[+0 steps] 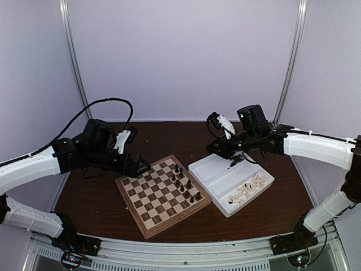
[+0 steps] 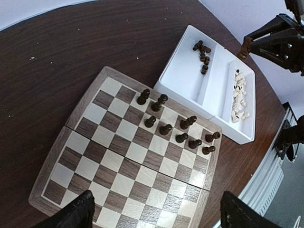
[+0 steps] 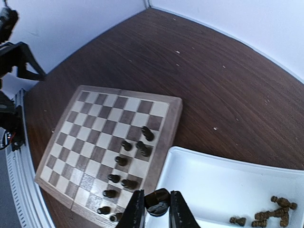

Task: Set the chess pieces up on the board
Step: Place the chess piece on the chessboard.

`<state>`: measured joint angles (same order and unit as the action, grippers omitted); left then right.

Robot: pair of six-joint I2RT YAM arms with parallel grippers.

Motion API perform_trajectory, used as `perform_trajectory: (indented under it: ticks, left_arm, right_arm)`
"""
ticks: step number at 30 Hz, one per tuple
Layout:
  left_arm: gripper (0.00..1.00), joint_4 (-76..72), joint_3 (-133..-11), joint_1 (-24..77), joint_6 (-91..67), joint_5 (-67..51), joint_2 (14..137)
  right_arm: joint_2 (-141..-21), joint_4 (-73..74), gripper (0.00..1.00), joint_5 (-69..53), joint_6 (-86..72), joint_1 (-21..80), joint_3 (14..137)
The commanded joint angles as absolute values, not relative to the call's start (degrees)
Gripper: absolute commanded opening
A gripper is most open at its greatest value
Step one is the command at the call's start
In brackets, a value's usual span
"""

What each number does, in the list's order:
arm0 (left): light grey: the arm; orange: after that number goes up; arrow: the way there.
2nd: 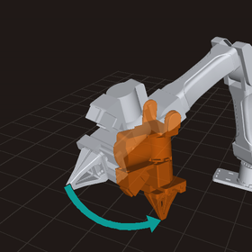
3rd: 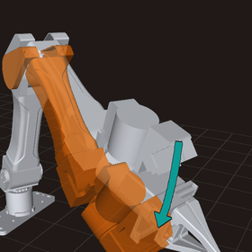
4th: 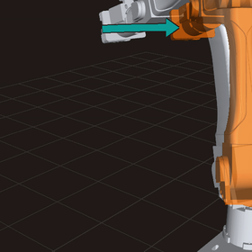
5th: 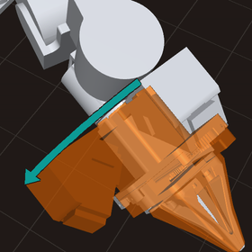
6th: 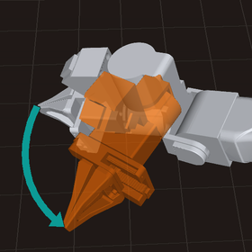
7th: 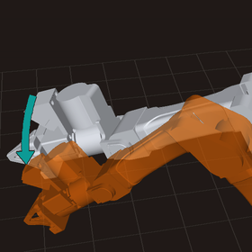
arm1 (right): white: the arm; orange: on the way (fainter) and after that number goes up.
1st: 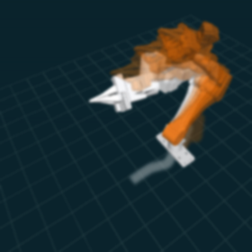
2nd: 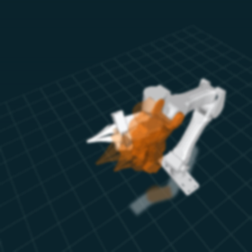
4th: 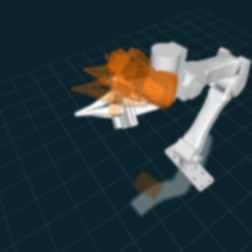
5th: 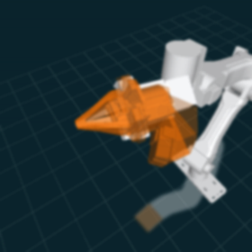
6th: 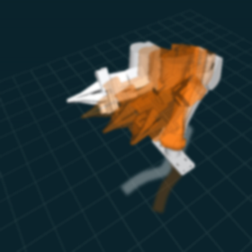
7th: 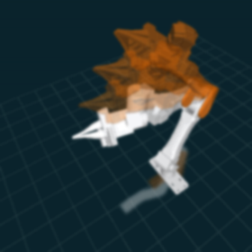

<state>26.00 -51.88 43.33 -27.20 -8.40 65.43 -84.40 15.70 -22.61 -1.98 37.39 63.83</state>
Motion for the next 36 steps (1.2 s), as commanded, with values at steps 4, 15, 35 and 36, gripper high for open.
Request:
perform_trajectory:
  ticks: [4,15,35,36]
  left_arm:
    - [0.91,22.2,-51.8,43.1,-30.7,-11.7,66.1]
    - [0.87,17.0,-50.1,43.1,-32.9,-19.7,66.2]
    - [0.85,23.5,-40.0,43.1,-36.1,-10.8,52.2]
    - [0.85,24.5,-40.1,43.1,-35.8,-10.4,51.5]
  right_arm:
    - [-80.7,5.5,0.1,-27.3,-3.1,42.8,59.6]
    - [-79.5,-2.2,0.1,-24.2,-6.4,51.3,51.3]
    - [-100.4,-21.5,0.12,-1.2,-9.0,73.8,55.3]
    - [-101.9,-21.4,0.12,-1.2,-9.0,74.2,56.5]
